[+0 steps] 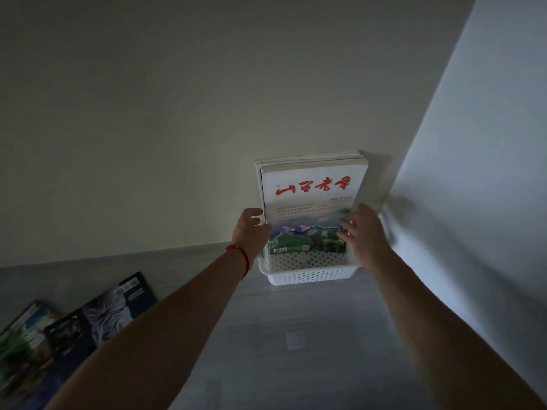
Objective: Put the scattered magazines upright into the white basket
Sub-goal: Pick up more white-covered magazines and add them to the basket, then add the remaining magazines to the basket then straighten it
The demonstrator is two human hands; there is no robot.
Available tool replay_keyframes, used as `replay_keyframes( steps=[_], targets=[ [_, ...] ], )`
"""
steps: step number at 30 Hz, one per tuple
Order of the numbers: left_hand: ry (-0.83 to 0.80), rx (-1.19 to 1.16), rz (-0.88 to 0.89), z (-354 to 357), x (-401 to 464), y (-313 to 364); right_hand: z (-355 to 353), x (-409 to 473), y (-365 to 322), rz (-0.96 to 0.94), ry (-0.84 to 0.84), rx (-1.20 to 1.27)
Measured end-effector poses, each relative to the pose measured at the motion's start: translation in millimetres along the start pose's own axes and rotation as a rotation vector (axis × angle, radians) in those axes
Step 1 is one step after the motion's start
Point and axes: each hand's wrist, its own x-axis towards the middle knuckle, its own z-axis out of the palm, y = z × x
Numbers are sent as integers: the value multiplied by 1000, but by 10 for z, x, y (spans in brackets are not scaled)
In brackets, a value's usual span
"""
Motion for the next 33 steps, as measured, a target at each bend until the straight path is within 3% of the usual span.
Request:
replay_keyframes(
  steps=[3, 7, 13, 16, 19, 22, 26, 29, 33],
  targets=[
    [64, 7, 106, -291, -226, -62, 76, -303, 2, 10, 74, 94],
    [109, 91, 259, -943, -751, -518, 428, -845, 290, -7, 7, -53],
    [175, 414, 117, -2192, -1534, -1649, 1437, -1671, 1238, 13, -249, -483],
    [233, 553, 114, -2854, -1795, -2113, 2075, -2062, 1670, -69, -400, -756],
    [202, 768, -3, -3433, -1930, -2484, 2671, -2302, 1995, -101, -488, -1006],
    [15, 944, -59, -3801, -1952, -2770, 3078, -2413, 2213, -2, -350, -1161],
    [-296, 1028, -74, -3923, -1905, -2948, 3296, -2517, 2352, 110, -112, -1179],
    [-330, 1118, -41, -3962, -1839, -2976, 3285, -2448, 2323, 111, -17, -1146],
    [-362, 1250, 11, -4045, -1778, -2958, 3131, -2328, 2103, 98, 11, -890]
  ],
)
